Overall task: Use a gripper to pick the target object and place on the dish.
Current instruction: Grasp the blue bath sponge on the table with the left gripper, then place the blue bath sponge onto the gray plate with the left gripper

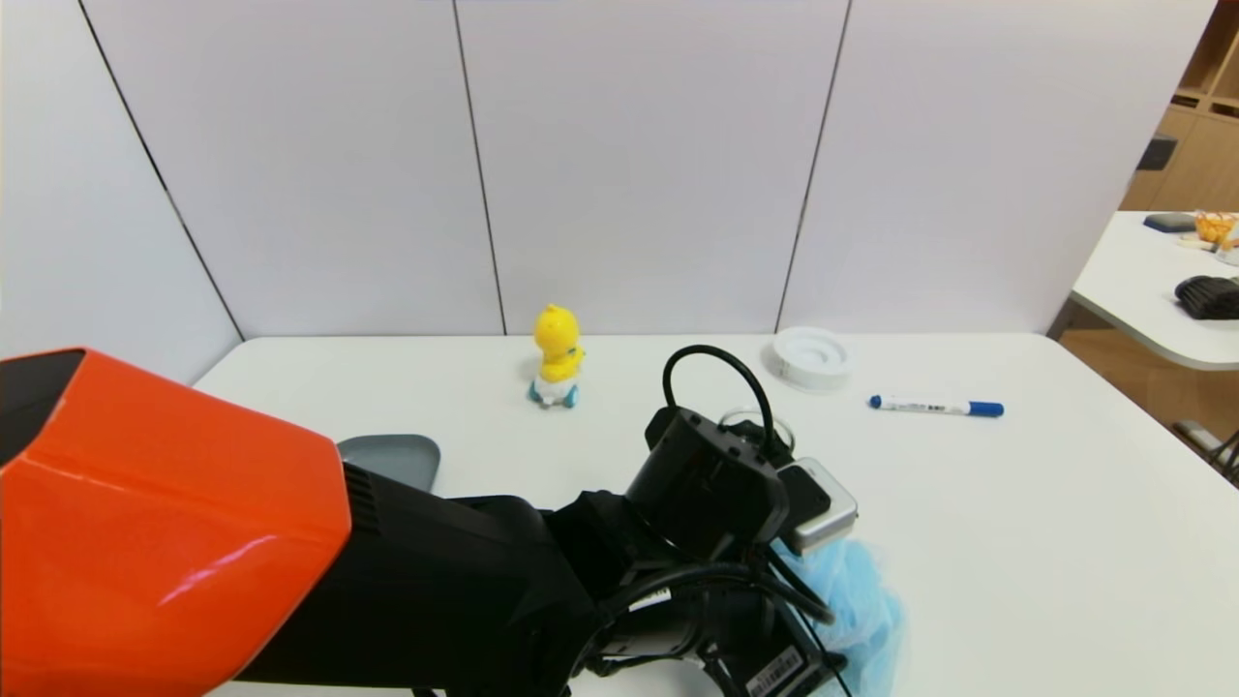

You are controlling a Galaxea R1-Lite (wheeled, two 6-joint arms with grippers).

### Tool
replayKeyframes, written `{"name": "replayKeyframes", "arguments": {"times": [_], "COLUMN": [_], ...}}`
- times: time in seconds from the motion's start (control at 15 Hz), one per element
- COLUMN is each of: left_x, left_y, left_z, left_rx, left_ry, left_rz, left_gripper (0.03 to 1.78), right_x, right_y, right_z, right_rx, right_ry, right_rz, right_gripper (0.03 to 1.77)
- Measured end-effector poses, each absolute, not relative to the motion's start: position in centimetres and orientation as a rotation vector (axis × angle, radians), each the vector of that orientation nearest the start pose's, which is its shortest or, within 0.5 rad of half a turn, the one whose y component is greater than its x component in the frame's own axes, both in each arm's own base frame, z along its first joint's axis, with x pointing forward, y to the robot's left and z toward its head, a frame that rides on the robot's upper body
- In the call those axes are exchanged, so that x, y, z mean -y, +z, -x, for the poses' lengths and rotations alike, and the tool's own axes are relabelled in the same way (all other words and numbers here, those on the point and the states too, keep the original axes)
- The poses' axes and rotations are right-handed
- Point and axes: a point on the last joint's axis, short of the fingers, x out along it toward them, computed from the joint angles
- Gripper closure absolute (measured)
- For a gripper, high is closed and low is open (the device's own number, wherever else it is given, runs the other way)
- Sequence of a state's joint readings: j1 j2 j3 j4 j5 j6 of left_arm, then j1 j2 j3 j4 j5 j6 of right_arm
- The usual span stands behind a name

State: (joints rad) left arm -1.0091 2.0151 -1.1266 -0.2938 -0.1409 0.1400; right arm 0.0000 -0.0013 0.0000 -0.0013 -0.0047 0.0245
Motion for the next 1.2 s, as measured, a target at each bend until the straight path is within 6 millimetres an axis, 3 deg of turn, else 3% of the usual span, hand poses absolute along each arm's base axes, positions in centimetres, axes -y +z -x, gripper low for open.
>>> {"name": "replayKeyframes", "arguments": {"times": [0.2,0.33,0.73,1.0,1.2], "left_x": [32.6,32.6,31.5,28.8,24.5], "left_y": [12.6,12.7,14.0,15.5,16.8], "left_z": [-20.0,-19.9,-19.5,-19.7,-20.5], "left_rx": [-0.489,-0.486,-0.444,-0.406,-0.390], "left_ry": [-1.158,-1.161,-1.156,-1.108,-1.019], "left_rz": [-0.385,-0.385,-0.382,-0.354,-0.341], "left_gripper": [0.83,0.97,1.07,1.10,1.13], "right_x": [0.0,0.0,0.0,0.0,0.0], "right_y": [7.6,7.6,7.6,7.6,7.6], "right_z": [2.3,2.3,2.3,2.3,2.3], "right_rx": [0.003,0.003,0.003,0.003,0.003], "right_ry": [-0.004,-0.004,-0.004,-0.004,-0.005], "right_rz": [-0.024,-0.024,-0.024,-0.024,-0.024], "right_gripper": [0.09,0.09,0.09,0.09,0.09]}}
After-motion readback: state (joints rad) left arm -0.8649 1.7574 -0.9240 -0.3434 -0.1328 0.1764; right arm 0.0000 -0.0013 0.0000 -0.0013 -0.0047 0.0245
